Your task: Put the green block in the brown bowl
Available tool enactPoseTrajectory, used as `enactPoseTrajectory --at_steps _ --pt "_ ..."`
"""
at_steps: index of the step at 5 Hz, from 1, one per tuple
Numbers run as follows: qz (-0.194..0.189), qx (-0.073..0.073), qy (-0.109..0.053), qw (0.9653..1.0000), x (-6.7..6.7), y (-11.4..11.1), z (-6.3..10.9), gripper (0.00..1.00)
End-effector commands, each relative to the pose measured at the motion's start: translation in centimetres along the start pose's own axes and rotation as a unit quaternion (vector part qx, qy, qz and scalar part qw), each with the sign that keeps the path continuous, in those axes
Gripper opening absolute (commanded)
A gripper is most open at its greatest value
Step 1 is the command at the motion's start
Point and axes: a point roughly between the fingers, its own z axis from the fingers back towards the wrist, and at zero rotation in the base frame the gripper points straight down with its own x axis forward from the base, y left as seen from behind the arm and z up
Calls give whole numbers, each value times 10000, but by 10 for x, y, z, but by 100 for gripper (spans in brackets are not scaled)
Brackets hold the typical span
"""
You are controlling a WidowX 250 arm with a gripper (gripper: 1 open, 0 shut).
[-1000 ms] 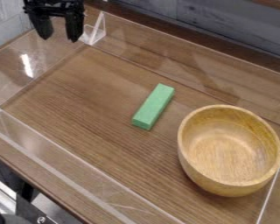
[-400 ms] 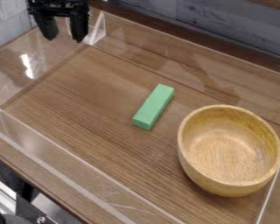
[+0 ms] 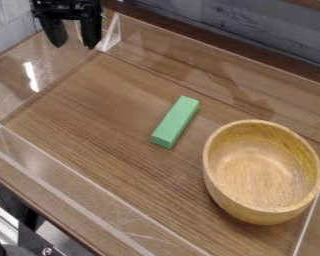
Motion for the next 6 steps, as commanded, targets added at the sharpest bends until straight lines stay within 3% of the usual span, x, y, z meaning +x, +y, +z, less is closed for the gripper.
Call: enactPoseTrajectory --at_steps 1,5,6 --pt "3 76 -354 9993 8 4 23 100" --pt "-21 -28 -252 9997 2 9 24 100" --pt "-254 -31 -223 9994 3 -5 21 100"
